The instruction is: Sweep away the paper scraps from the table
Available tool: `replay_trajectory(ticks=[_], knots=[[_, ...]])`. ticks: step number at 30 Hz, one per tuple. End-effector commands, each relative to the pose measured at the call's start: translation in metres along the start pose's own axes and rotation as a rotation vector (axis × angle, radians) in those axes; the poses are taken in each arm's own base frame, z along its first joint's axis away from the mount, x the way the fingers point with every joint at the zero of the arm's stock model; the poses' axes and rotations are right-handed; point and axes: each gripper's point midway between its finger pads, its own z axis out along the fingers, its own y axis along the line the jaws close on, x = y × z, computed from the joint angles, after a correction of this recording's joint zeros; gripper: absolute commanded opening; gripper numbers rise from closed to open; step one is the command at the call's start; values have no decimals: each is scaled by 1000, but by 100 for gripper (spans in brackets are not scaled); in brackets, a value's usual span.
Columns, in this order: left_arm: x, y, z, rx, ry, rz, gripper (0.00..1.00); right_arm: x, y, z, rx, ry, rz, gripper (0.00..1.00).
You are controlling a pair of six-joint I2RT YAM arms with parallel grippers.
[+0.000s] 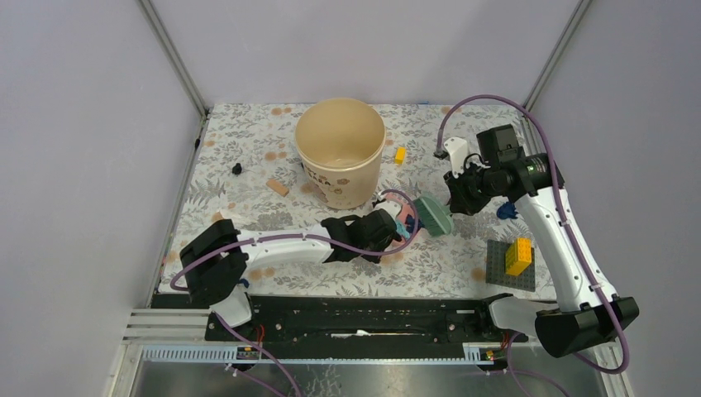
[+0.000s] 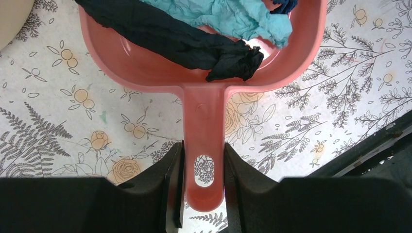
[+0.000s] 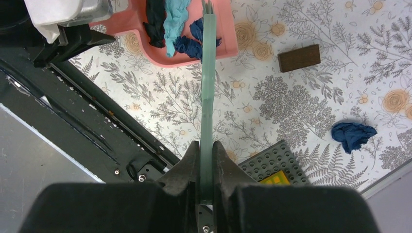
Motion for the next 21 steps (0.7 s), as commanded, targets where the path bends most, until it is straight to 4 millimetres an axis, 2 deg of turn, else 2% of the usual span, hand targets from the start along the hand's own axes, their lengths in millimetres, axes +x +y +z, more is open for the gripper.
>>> replay_trajectory(ticks=[1, 7, 10, 16, 21], knots=[[-14, -3, 7, 3, -63, -32, 0, 7, 5, -6, -5, 6, 34, 0], [-17, 0, 7, 9, -71, -46, 0, 18, 11, -8, -12, 30, 50, 0], [-17, 1, 8, 11, -65, -44, 0, 27, 19, -16, -24, 45, 51, 0], [-14, 0, 13, 24, -54, -40, 0, 18, 22, -45, 30, -48, 21, 0], [-14, -3, 14, 35, -45, -38, 0, 14, 11, -61, 120, -70, -2, 0]])
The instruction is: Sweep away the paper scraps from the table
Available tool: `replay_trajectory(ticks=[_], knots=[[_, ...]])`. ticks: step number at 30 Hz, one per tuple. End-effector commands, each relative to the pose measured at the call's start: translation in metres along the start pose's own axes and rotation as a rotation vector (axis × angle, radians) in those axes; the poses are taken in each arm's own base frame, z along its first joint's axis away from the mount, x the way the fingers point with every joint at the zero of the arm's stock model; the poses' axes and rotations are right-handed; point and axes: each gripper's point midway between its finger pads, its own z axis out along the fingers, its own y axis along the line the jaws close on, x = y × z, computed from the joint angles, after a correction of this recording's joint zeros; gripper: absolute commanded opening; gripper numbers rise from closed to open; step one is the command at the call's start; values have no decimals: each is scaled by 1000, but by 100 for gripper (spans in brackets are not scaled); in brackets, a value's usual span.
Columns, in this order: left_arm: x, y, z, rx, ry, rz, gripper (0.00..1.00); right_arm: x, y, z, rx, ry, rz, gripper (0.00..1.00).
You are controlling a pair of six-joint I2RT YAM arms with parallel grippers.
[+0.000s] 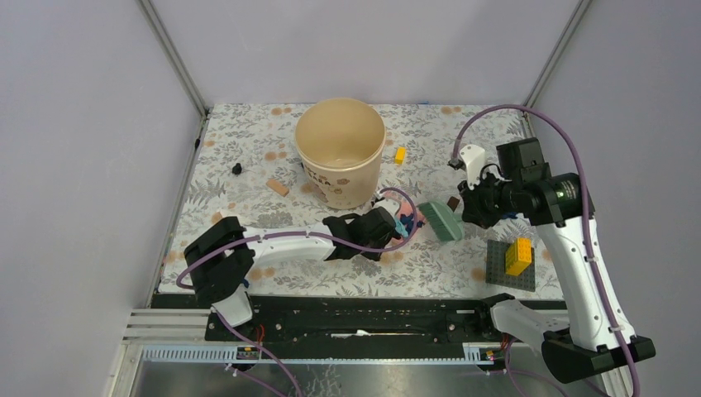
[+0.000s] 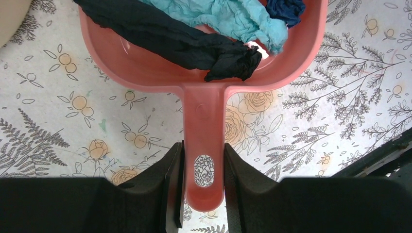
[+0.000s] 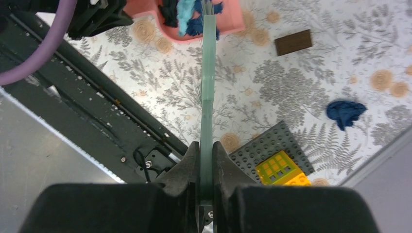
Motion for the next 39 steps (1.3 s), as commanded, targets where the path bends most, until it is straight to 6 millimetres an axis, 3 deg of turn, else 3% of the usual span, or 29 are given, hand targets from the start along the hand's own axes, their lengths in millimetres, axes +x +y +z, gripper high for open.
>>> replay_trajectory(ticks=[1, 5, 12, 17, 23, 28, 32, 39], knots=[[-12, -8, 0, 38, -38, -8, 0, -8, -16, -21, 125, -39, -9, 0], [-18, -10, -7, 41, -39, -8, 0, -13, -37, -24, 242, -76, 0, 0], [-27, -18, -28, 65, -33, -9, 0, -32, -61, -11, 312, -110, 28, 0], [-37, -29, -54, 97, -39, 3, 0, -33, -107, 2, 421, -99, 15, 0], [-66, -45, -94, 179, -98, 2, 0, -25, -147, 14, 383, -94, 163, 0], [-94, -58, -124, 234, -136, 17, 0, -29, -145, 19, 366, -137, 185, 0], [-123, -57, -144, 222, -186, 30, 0, -30, -141, 22, 355, -169, 206, 0], [-160, -31, -160, 214, -239, -23, 0, -26, -109, 44, 190, -217, 240, 0]])
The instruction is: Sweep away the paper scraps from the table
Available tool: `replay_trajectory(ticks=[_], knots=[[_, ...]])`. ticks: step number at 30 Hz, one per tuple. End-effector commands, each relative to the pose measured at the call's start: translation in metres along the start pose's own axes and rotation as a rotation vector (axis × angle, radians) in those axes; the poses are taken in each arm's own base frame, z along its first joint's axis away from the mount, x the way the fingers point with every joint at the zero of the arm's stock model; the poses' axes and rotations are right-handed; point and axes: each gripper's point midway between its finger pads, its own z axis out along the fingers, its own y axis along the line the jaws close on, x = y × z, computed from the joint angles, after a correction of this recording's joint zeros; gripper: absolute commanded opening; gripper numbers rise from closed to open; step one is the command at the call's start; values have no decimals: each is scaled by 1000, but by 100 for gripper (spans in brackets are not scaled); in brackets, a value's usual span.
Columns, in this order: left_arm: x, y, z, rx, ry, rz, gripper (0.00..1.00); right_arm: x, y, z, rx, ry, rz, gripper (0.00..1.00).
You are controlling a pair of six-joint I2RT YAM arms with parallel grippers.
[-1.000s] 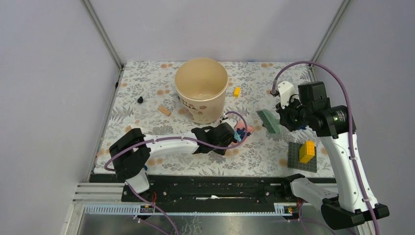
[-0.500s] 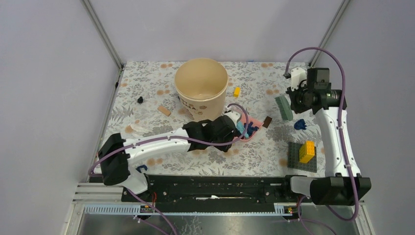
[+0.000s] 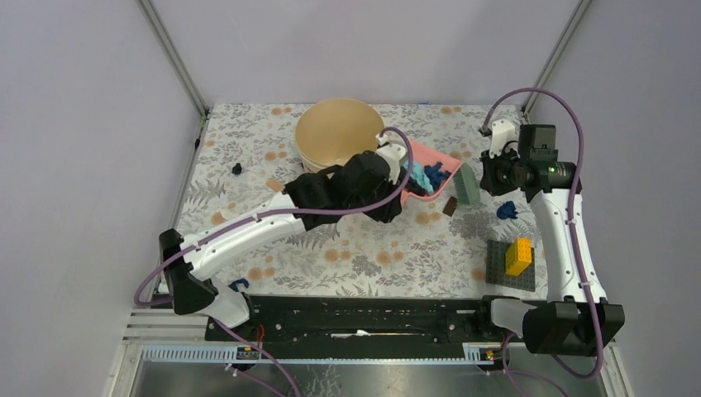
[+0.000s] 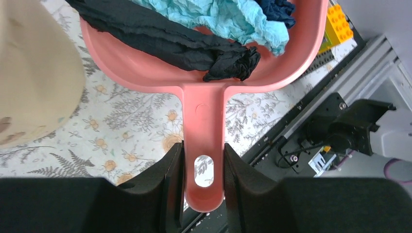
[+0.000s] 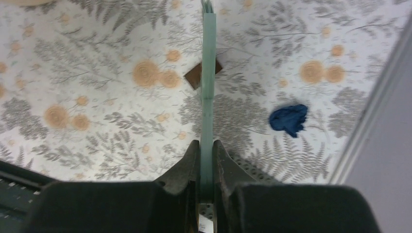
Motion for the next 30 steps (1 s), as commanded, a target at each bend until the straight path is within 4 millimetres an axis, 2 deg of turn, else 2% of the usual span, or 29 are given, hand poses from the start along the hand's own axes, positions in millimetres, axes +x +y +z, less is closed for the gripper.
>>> replay_trajectory(ticks=[1, 6, 10, 13, 16, 20, 23, 27, 30], knots=[[-33, 19, -16, -3, -59, -29, 0, -8, 34, -2, -157, -109, 20, 0], [-68, 36, -27, 51, -122, -105, 0, -10, 55, -4, -256, -174, 33, 0], [-97, 60, -37, 93, -191, -205, 0, -8, 68, -4, -325, -181, 50, 0], [-109, 72, -40, 148, -209, -292, 0, -10, 75, -7, -363, -200, 63, 0], [-120, 80, -45, 225, -247, -405, 0, -12, 78, -7, -378, -212, 80, 0], [-146, 74, -68, 437, -355, -593, 0, -10, 80, -4, -391, -200, 95, 0], [-153, 67, -85, 577, -411, -724, 0, -8, 80, -3, -392, -194, 98, 0], [-148, 73, -93, 649, -449, -878, 0, -6, 80, -3, -388, -192, 94, 0], [-138, 85, -84, 656, -419, -972, 0, -3, 81, -3, -393, -189, 95, 0]])
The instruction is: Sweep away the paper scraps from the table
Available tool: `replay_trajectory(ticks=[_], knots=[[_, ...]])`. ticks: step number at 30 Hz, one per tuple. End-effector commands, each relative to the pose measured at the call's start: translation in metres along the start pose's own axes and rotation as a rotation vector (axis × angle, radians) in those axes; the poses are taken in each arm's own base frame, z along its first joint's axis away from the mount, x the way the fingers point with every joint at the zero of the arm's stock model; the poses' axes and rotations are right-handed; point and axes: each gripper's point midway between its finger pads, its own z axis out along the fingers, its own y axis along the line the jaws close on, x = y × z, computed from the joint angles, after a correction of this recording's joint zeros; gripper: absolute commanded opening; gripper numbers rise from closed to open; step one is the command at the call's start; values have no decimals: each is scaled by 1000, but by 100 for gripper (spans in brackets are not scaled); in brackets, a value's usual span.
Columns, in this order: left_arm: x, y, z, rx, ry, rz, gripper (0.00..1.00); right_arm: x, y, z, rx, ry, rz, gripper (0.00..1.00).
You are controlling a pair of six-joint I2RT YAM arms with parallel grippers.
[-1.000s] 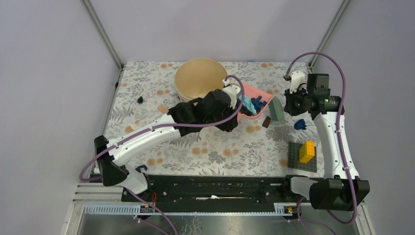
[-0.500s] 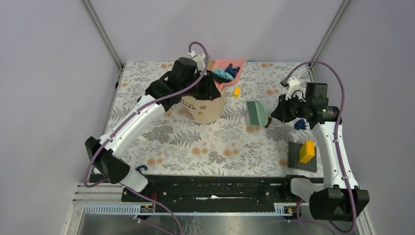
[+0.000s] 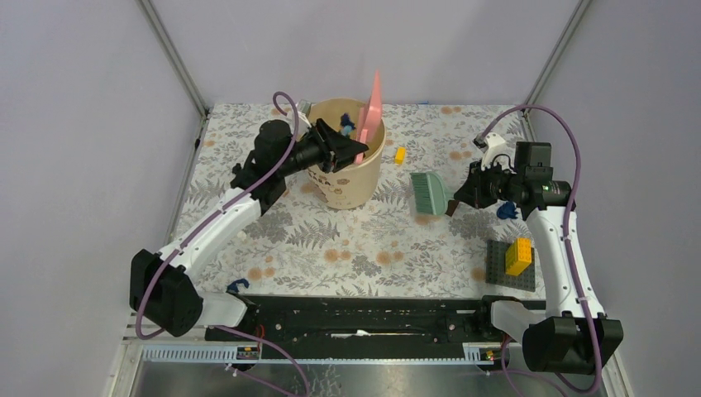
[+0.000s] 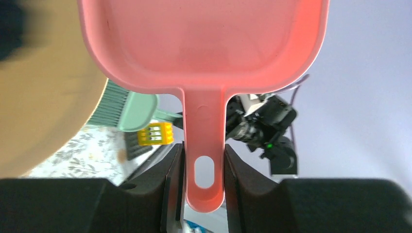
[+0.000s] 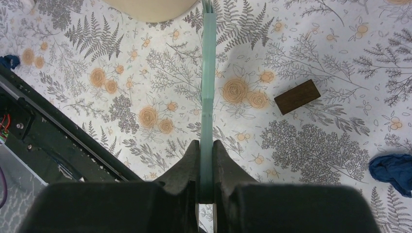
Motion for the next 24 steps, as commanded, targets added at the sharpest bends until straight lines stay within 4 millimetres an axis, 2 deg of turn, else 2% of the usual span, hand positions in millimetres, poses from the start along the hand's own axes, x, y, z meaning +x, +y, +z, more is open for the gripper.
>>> replay_trajectory(ticks=[1, 3, 7, 13, 19, 22, 24], knots=[[-10, -48, -17, 223, -8, -117, 0, -8, 8, -2, -29, -43, -21, 0], [-9, -53, -19, 269, 3, -138, 0, -6, 8, -2, -30, -38, -21, 0], [-9, -46, -17, 246, 5, -131, 0, -4, 8, -3, -29, -36, -23, 0], [-8, -47, -19, 231, 0, -69, 0, -6, 4, -6, 2, -30, -34, 0], [-1, -57, -24, 188, 18, 89, 0, -19, -40, -25, 265, 43, -41, 0], [17, -61, -23, 146, 72, 211, 0, -36, -61, -43, 394, 61, -91, 0], [38, -68, -21, 176, 150, 265, 0, -44, -77, -54, 484, 79, -122, 0]])
